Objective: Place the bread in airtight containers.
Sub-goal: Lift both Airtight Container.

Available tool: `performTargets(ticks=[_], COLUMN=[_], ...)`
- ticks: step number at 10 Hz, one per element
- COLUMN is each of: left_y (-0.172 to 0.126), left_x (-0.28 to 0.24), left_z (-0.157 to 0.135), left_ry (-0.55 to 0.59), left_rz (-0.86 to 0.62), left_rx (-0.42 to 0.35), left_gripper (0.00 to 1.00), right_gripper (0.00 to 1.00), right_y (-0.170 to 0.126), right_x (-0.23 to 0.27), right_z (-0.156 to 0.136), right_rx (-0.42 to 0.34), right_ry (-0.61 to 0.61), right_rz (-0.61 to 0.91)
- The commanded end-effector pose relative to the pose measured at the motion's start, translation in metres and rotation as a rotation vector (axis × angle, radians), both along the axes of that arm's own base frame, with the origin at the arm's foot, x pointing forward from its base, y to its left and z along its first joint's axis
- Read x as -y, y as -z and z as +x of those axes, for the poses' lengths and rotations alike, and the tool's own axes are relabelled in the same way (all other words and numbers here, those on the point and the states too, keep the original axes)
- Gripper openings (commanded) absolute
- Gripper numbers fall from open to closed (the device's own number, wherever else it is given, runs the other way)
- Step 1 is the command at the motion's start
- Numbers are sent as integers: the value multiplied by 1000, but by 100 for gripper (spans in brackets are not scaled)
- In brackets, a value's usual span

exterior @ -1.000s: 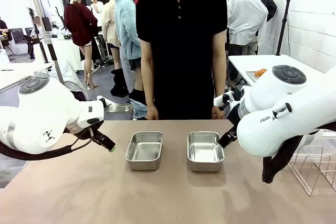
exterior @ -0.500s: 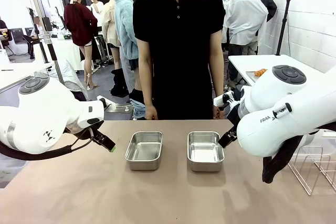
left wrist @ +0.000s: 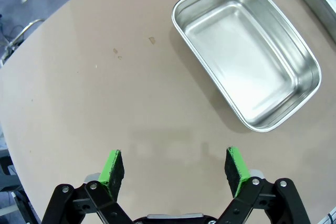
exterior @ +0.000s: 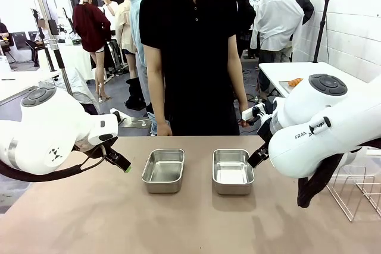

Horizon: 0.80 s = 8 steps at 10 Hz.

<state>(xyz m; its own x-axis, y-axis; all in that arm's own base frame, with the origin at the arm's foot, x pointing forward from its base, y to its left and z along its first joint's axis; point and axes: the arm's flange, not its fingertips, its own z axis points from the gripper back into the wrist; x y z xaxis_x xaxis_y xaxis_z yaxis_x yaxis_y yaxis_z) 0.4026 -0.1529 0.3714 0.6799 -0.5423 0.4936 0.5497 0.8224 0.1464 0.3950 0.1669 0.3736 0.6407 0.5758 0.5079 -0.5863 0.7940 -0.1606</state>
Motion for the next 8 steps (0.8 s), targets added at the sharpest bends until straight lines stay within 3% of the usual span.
performTargets(ticks=[1, 5, 6, 8], left_y=[0, 0, -14, -81], left_x=[-2, 0, -1, -6], left_z=[1, 0, -3, -20], left_ry=[-4, 0, -19, -64], left_rz=[-3, 0, -38, -125], left_rx=[-1, 0, 27, 134], left_gripper=[100, 100, 100, 100], right_gripper=[100, 100, 100, 100], right_y=[0, 0, -11, -64], right_x=[0, 0, 2, 23], right_z=[0, 0, -5, -26], right_rx=[0, 0, 11, 70], right_ry=[0, 0, 13, 70], right_rz=[1, 0, -4, 34])
